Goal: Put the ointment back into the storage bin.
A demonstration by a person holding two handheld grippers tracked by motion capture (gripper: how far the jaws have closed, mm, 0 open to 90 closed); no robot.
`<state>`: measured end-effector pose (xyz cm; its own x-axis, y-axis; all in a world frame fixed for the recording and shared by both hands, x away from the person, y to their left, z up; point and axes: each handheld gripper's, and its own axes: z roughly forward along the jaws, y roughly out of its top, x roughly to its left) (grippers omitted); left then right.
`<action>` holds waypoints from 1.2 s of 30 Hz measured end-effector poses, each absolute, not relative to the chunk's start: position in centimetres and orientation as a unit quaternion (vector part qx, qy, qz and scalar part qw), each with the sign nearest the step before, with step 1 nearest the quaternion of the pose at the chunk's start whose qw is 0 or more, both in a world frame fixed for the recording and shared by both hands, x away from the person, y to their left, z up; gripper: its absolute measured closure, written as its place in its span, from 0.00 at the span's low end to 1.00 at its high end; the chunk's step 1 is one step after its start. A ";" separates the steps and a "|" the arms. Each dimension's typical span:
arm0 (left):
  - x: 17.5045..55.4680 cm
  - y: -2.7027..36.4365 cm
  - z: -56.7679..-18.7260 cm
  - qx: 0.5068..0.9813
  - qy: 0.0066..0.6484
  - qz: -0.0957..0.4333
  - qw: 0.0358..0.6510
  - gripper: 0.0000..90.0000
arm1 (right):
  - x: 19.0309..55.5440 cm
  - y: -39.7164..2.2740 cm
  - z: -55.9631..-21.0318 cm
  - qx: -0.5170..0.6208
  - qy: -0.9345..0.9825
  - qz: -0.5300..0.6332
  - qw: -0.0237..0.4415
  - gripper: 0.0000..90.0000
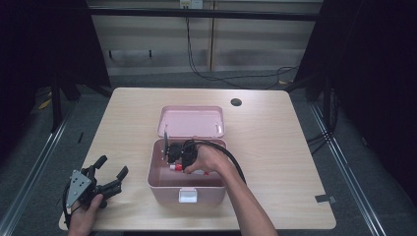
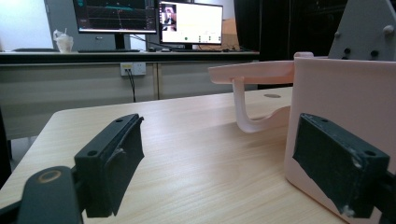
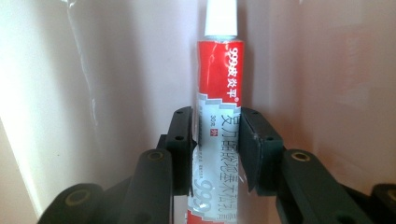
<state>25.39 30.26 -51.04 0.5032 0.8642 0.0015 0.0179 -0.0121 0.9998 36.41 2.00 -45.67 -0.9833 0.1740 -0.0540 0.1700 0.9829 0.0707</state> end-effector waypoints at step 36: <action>25.4 30.3 -51.0 0.620 0.356 0.349 0.606 0.17 | 35.3 -0.7 -41.1 0.128 0.984 0.121 0.034 0.55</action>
